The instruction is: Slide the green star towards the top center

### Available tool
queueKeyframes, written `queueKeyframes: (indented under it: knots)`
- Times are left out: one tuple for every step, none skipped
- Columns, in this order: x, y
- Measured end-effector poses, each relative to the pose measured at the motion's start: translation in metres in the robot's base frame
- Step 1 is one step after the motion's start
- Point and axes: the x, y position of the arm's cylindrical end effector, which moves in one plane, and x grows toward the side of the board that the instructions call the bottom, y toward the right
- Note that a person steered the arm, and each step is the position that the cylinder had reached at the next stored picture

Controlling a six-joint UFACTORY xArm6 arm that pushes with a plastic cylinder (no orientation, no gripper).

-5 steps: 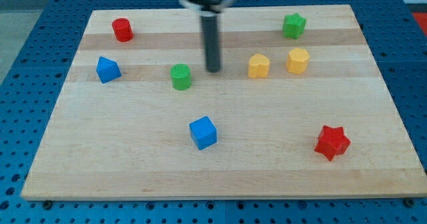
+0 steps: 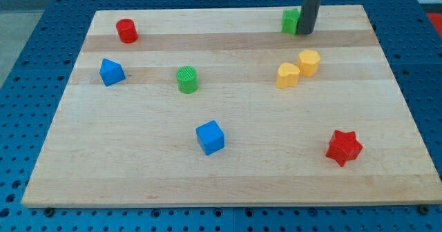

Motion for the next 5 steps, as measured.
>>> queueKeyframes:
  knots:
    - [-0.012,0.026]
    - [-0.028,0.019]
    - [-0.030,-0.043]
    - [-0.030,-0.125]
    - [-0.027,-0.088]
